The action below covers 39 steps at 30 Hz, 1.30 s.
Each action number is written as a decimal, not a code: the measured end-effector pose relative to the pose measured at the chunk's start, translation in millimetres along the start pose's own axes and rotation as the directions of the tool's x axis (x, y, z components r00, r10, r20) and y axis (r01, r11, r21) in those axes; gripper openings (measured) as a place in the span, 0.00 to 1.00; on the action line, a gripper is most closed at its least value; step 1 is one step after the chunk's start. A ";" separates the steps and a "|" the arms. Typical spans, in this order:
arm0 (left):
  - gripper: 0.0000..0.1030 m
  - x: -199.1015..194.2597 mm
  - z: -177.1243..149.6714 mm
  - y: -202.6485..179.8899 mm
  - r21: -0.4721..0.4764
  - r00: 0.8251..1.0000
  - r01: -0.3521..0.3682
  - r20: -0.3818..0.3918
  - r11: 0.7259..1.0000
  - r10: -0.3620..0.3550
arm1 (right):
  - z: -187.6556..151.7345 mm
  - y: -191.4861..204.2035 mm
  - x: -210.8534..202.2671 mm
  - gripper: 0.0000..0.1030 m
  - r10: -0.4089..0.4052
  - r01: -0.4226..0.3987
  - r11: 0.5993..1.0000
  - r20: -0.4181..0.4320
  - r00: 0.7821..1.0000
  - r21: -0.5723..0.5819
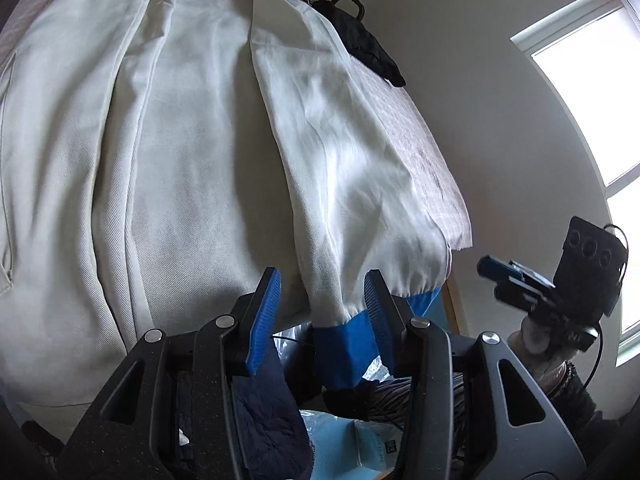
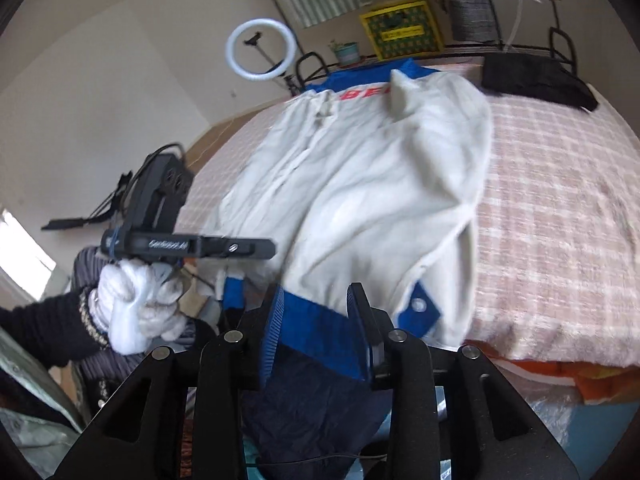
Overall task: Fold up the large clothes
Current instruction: 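Grasp the jacket side edge at the blue hem with the left gripper while the right gripper holds the cuff, then fold the side panel over the sleeve with the left gripper while the right gripper releases the cuff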
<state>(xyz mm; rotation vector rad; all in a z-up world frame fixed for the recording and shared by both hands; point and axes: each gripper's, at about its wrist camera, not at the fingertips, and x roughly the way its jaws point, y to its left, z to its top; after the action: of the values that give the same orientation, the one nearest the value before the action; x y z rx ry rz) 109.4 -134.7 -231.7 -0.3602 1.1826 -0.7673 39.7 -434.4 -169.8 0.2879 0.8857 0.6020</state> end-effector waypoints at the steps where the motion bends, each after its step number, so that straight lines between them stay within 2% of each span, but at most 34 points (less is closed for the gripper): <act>1: 0.43 2.8 -1.5 -2.1 0.009 1.000 -0.008 -0.004 1.000 0.008 | -0.7 -10.4 -2.2 0.31 -0.011 0.011 0.999 0.001 1.000 0.036; 4: 0.43 11.5 -5.6 -5.2 0.008 1.000 -0.001 -0.023 1.000 0.001 | -3.1 -36.5 6.3 0.32 0.044 -0.039 0.987 -0.029 0.999 0.159; 6: 0.43 16.7 -8.6 -6.9 0.003 0.999 0.007 -0.034 1.000 -0.007 | -6.1 -43.9 18.7 0.33 0.075 -0.061 0.979 -0.064 0.995 0.196; 9: 0.43 23.1 -11.1 -8.4 0.002 0.999 0.021 -0.050 1.000 -0.021 | -10.4 -41.5 32.8 0.37 0.098 -0.078 0.980 -0.105 0.990 0.181; 11: 0.43 28.9 -11.6 -11.1 0.014 0.998 0.025 -0.062 1.000 -0.024 | -11.4 -34.1 41.6 0.37 0.060 -0.042 0.990 -0.134 0.989 0.137; 12: 0.39 31.3 -11.9 -12.5 0.021 0.997 0.031 -0.067 0.999 -0.030 | -11.2 -30.8 47.7 0.36 0.033 -0.015 0.993 -0.153 0.988 0.114; 13: 0.33 34.1 -11.3 -13.9 0.026 0.997 0.031 -0.072 0.999 -0.029 | -11.2 -28.9 53.1 0.20 0.022 -0.005 0.995 -0.166 0.986 0.102; 14: 0.19 35.4 -10.9 -15.5 0.033 0.997 0.028 -0.077 0.999 -0.026 | -12.6 -29.1 57.1 0.04 0.033 -0.013 0.994 -0.181 0.983 0.107; 15: 0.19 35.9 -10.7 -17.2 0.038 0.996 0.035 -0.081 0.999 -0.032 | -12.8 -29.1 58.8 0.04 0.056 -0.034 0.992 -0.186 0.981 0.121; 17: 0.18 30.1 -10.1 -22.1 0.046 0.996 0.058 -0.069 0.997 -0.055 | -10.8 -27.5 51.5 0.04 0.156 -0.135 0.980 -0.138 0.978 0.148; 20: 0.18 15.4 -8.8 -32.3 0.068 0.993 0.117 -0.041 0.991 -0.114 | -3.7 -24.6 13.9 0.04 0.348 -0.347 0.922 0.020 0.937 0.171; 22: 0.18 9.0 -11.2 -39.4 0.098 0.993 0.121 -0.026 0.988 -0.119 | -0.5 -32.4 -4.1 0.04 0.376 -0.385 0.903 0.082 0.923 0.191; 24: 0.18 15.8 -11.9 -45.5 0.128 0.994 0.103 -0.036 0.986 -0.099 | -3.5 -48.0 -7.4 0.04 0.338 -0.350 0.902 0.091 0.937 0.253; 26: 0.16 26.6 -15.1 -49.0 0.159 0.998 0.046 -0.045 0.986 -0.039 | -11.7 -68.2 6.0 0.04 0.302 -0.301 0.885 0.055 0.952 0.354; 29: 0.15 45.3 -20.1 -48.2 0.170 0.997 0.004 -0.073 0.985 0.008 | -26.1 -84.2 33.1 0.04 0.200 -0.152 0.891 -0.069 0.977 0.428; 31: 0.15 54.3 -23.2 -47.7 0.191 0.995 -0.027 -0.085 0.981 0.044 | -31.0 -84.0 44.9 0.04 0.129 -0.059 0.914 -0.150 0.980 0.401; 34: 0.15 62.2 -28.4 -52.6 0.261 0.990 -0.089 -0.085 0.961 0.115 | -33.0 -73.4 47.1 0.07 0.104 -0.033 0.939 -0.192 0.976 0.343; 37: 0.16 57.5 -29.1 -52.2 0.257 0.991 -0.074 -0.087 0.964 0.099 | -28.6 -62.9 39.5 0.08 0.123 -0.067 0.951 -0.170 0.978 0.302; 38: 0.16 55.1 -28.4 -51.9 0.247 0.991 -0.076 -0.084 0.966 0.099 | -25.7 -60.2 37.8 0.19 0.115 -0.065 0.956 -0.164 0.980 0.285; 39: 0.18 53.7 -27.8 -51.4 0.239 0.990 -0.085 -0.087 0.967 0.108 | -23.6 -59.2 37.9 0.24 0.109 -0.061 0.958 -0.157 0.982 0.280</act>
<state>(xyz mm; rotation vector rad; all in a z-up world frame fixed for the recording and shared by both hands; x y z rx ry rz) 75.1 -204.6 -246.8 -0.0681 1.1783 -0.8368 61.2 -459.1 -236.3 0.5335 1.1300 0.5894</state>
